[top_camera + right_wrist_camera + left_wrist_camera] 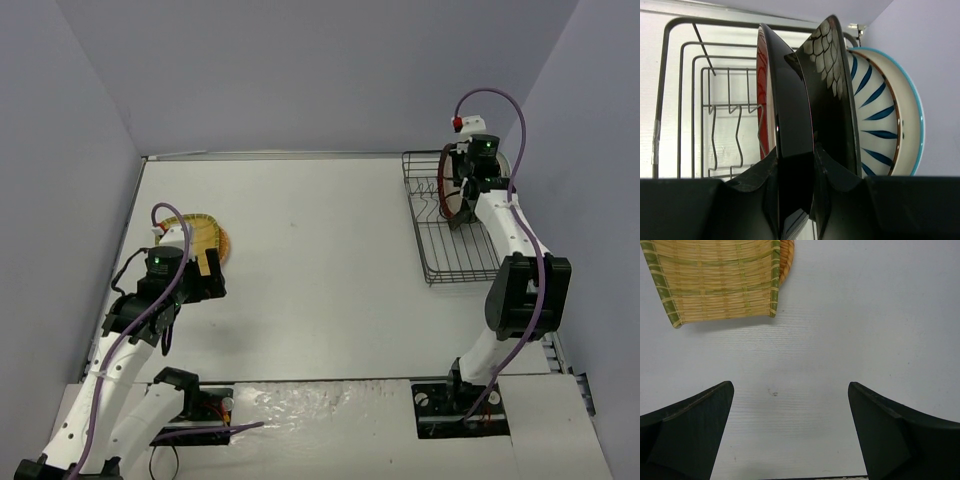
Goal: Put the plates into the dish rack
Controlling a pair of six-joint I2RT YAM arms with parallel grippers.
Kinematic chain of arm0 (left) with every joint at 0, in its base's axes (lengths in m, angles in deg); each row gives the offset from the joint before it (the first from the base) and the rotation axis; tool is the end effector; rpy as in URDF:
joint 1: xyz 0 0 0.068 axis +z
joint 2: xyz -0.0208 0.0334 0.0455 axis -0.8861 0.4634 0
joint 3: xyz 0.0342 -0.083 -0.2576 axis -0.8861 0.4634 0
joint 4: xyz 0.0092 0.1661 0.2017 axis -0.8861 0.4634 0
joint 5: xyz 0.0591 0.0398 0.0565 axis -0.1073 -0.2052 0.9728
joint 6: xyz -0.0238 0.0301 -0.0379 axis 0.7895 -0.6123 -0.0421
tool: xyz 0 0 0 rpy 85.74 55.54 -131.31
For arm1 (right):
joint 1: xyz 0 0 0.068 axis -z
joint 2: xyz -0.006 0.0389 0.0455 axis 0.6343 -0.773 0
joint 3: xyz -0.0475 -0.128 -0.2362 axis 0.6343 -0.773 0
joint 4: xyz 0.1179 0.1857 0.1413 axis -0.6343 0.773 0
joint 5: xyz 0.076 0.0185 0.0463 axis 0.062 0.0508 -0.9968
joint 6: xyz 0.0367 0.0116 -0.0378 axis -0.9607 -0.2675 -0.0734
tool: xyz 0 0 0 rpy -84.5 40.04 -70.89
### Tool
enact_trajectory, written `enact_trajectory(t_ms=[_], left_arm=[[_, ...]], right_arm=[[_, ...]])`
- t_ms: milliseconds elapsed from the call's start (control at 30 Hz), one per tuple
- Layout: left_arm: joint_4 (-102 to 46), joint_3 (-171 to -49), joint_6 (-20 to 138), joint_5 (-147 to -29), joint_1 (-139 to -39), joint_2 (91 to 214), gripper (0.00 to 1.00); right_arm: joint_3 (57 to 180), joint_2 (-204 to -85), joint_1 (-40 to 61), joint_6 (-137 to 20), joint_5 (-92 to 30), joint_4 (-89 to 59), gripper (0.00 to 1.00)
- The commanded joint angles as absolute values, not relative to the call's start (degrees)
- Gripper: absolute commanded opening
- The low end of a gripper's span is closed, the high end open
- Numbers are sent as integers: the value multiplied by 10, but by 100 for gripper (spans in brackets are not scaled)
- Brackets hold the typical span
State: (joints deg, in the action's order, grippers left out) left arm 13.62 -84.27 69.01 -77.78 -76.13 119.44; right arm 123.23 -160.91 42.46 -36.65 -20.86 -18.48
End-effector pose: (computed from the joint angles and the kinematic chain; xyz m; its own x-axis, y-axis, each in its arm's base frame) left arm 0.1492 -0.0353 0.3045 -0.6017 -0.2292 -0.7651 -0.0074 0.9595 -0.2816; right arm 0.4112 -0.0240 0.3317 -0.2696 -0.2449 -0.9313 0.0335 0.9641 -0.2632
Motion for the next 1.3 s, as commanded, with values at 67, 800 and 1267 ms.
enact_trajectory(t_ms=[67, 800, 1267], left_arm=[[108, -858, 683, -776, -756, 1202, 97], [104, -903, 752, -747, -750, 1253, 97], [13, -1047, 720, -764, -547, 1508, 97]], right_arm=[[1231, -1602, 436, -395, -238, -275, 0], [1264, -1445, 430, -524, -353, -220, 90], [1047, -1296, 294, -738, -533, -307, 96]])
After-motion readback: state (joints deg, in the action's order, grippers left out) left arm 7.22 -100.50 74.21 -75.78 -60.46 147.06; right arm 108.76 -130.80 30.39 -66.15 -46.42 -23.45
